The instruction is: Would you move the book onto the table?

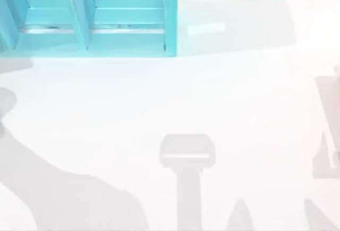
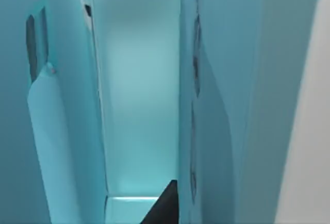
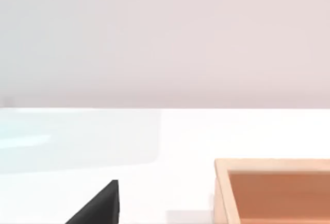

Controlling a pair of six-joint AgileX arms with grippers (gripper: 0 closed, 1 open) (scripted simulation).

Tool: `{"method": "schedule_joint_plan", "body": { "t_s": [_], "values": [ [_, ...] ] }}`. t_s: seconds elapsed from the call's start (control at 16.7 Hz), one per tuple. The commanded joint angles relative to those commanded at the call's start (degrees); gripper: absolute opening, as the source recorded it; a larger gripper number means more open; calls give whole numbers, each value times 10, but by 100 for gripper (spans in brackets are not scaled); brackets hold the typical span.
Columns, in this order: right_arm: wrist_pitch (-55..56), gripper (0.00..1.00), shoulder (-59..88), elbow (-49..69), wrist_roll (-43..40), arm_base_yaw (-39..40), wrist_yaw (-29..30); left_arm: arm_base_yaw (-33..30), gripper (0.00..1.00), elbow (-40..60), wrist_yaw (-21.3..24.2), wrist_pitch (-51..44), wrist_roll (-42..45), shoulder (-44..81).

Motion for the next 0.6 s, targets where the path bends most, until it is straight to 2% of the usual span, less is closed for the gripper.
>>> {"method": "schedule_joint_plan", "body": {
  "t_s": [0.42,0.6],
  "values": [
    [0,100,0,0,0,0,0,0,2,0,0,0,0,0],
    [0,100,0,0,0,0,0,0,0,0,0,0,0,0]
  ]
}}
